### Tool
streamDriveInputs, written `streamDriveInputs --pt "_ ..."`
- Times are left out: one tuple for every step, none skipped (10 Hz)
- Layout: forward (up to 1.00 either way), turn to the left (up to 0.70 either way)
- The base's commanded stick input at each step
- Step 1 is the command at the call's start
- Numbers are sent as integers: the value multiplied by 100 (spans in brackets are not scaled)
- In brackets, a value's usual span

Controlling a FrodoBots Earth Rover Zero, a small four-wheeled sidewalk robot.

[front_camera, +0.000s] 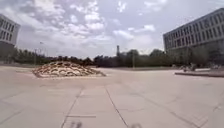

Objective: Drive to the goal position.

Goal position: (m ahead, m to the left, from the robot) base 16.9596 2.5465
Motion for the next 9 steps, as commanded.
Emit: streamDriveInputs --pt "100 4" --pt "100 4" --pt "100 -8" --pt "100 -27" --pt "100 -40" --pt "100 -40" --pt "100 -40" --pt "100 -40" --pt "100 -40"
